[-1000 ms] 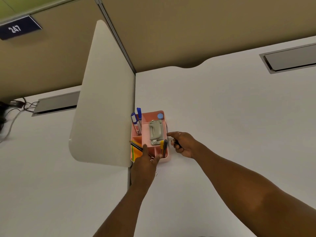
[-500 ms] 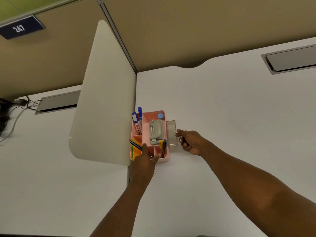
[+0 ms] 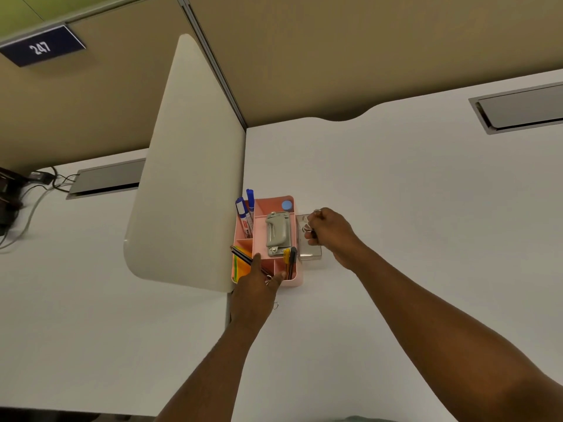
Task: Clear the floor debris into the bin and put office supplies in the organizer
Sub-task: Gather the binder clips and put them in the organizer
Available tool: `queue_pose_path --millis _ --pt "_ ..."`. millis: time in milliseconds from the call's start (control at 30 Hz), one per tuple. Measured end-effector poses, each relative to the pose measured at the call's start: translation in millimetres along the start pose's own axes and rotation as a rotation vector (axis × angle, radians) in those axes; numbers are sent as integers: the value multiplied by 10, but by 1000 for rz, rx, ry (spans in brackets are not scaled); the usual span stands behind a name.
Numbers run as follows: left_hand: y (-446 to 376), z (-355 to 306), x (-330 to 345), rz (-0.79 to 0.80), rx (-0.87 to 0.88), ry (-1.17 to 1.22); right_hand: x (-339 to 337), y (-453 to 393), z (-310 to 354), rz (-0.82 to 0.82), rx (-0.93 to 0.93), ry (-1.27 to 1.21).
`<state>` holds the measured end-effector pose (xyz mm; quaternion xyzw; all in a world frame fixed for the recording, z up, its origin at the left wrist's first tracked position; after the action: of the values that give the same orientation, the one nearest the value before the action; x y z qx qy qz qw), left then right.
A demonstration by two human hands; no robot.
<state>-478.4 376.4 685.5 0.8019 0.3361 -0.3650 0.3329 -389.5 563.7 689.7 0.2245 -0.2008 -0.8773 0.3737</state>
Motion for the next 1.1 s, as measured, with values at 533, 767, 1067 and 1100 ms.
queue_pose_path --millis 533,767,1067,1100 --pt "165 -424 -177 -128 -96 594 -77 400 243 -307 -177 427" --pt "259 -954 -232 -144 -3 750 317 814 117 271 195 -973" --pt "522 -1207 -101 -134 262 427 407 882 92 378 176 -1197" --pt "532 -1221 -107 -124 292 415 388 859 84 355 186 -1184"
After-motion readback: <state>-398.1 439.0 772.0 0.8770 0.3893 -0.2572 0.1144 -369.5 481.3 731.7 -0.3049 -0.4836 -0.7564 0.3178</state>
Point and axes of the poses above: each hand's wrist, its own y-axis away from the middle knuckle, its own x-axis out of the palm, z = x × y, the point moved 4 cm from there along -y, towards the middle knuckle, and after that the axes turned 13 degrees about y, right-handed, at the moved point
